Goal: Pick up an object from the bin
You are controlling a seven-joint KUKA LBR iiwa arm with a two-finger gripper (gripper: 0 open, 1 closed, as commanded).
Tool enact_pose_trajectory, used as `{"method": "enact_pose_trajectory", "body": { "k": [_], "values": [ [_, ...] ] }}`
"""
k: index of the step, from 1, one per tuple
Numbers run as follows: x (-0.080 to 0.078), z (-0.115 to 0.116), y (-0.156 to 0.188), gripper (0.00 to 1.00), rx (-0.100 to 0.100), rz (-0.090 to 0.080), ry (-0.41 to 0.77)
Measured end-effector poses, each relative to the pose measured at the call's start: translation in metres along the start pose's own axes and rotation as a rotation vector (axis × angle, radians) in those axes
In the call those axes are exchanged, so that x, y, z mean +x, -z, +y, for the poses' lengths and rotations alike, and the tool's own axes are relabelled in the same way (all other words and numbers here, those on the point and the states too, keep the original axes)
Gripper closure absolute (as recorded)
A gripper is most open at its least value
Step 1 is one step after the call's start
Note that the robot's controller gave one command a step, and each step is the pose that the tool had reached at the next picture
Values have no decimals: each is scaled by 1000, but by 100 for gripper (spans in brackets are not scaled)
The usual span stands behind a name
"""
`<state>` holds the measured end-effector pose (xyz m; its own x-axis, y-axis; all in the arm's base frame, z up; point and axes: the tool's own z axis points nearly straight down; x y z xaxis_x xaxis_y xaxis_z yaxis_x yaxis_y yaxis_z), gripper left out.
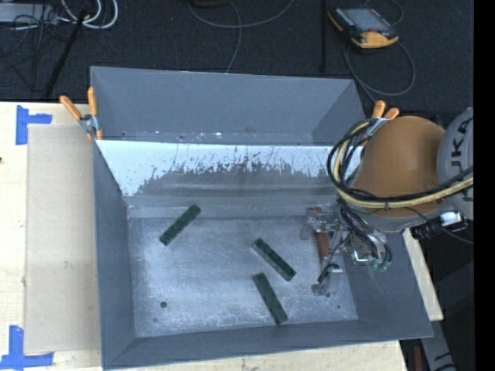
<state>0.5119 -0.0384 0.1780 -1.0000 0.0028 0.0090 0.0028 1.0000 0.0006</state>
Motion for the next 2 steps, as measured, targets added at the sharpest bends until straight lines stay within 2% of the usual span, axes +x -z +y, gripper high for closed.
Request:
{"method": "enact_pose_trajectory", "body": {
  "k": [1,2],
  "values": [
    [-64,38,-110,0,-1,-1,-189],
    [-54,26,-78,0,-1,-9,-368]
  ]
}}
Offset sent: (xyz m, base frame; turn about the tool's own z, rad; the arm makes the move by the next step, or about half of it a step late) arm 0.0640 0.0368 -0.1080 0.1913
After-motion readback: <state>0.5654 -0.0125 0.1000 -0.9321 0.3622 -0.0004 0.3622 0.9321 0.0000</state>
